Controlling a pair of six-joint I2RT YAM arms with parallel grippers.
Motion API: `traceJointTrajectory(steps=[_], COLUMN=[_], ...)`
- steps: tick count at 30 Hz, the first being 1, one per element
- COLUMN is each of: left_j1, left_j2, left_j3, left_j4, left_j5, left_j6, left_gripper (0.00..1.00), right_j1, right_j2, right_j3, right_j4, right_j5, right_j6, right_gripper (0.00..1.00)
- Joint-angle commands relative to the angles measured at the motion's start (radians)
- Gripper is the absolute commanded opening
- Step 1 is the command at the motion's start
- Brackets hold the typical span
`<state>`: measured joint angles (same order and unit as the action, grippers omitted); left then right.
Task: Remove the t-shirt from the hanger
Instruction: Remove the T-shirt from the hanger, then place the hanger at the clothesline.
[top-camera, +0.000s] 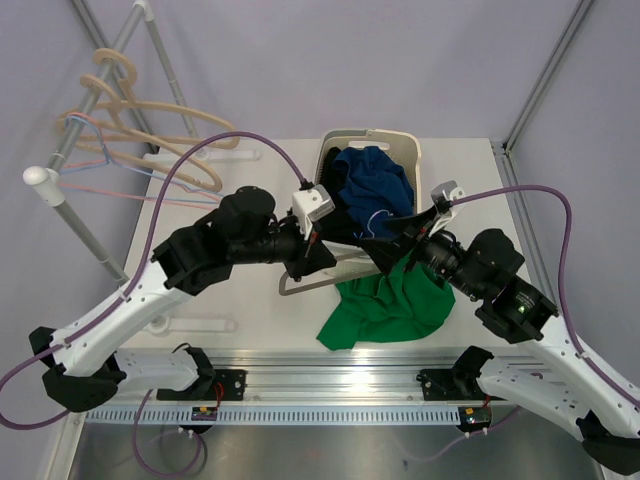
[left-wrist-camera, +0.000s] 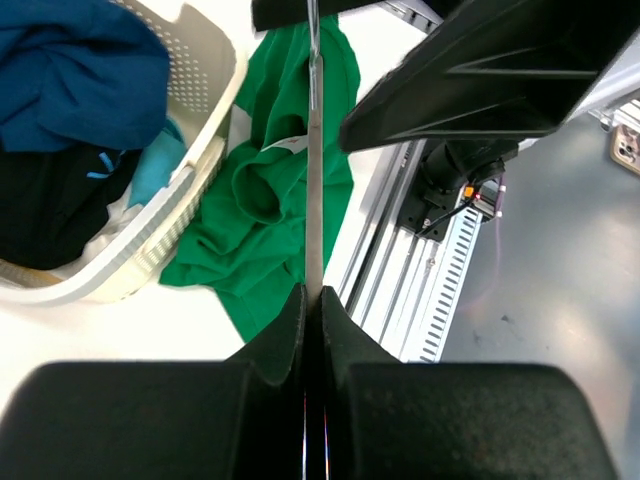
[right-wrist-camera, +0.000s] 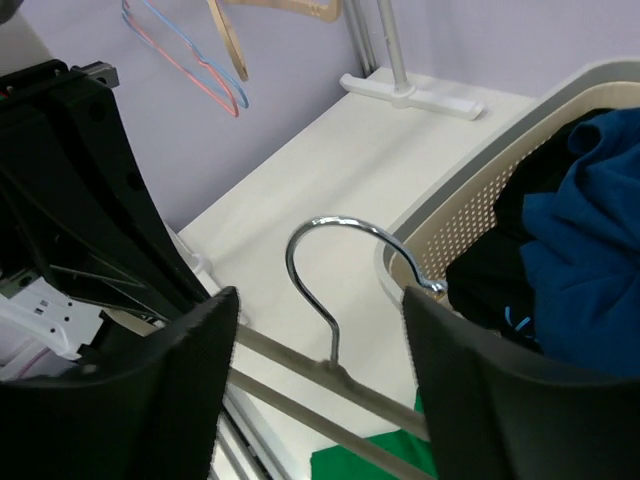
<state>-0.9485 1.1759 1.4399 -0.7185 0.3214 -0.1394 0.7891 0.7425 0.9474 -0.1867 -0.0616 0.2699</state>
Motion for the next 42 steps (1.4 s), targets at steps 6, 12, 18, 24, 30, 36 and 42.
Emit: traceJointTrajectory(steps=[6,12,18,24,30,36,42], left_j1=[-0.003,-0.003,-0.003,-0.003,-0.003,-0.003,-0.003], left_j2=[-0.140,-0.165,-0.185,-0.216,-0.231,-0.240,-0.343], left_j3=[0.004,0.016,0.017,0.014,0.002,-0.025,-0.119], left_j4=[0.062,0.060,0.062,0.062,0.063,0.060,0.025], left_j5=[-0.218,-0.349,-0.346,-0.328,-0.290,-0.289,-0.309], left_j6=[-0.066,-0.109,-0.134,-0.150,-0.163,-0.140,-0.092], left_gripper=[0.00,0.00,0.00,0.00,0.00,0.00,0.00], right_j1=[-0.001,-0.001,0.001,-0.001,-0.001,-0.001,-0.010], right_j2=[-0.026,-0.084,-0.032,0.034,0.090,0.124,0.071], right_j3=[0.059,0.051,0.053,0.051,0.041,0.048,0.042], right_j4=[-0.059,-0.080,-0.083,-0.056,-0.022,-0.020,-0.049], right_j5=[0.178,0.218,0.235,0.247,0.278,0.408,0.638], right_j6=[0.002,-0.005,-0.008,-0.024,-0.026,0.011,0.048], right_gripper=[0.95,0.92,0.72,0.66,0.51,0.00,0.00])
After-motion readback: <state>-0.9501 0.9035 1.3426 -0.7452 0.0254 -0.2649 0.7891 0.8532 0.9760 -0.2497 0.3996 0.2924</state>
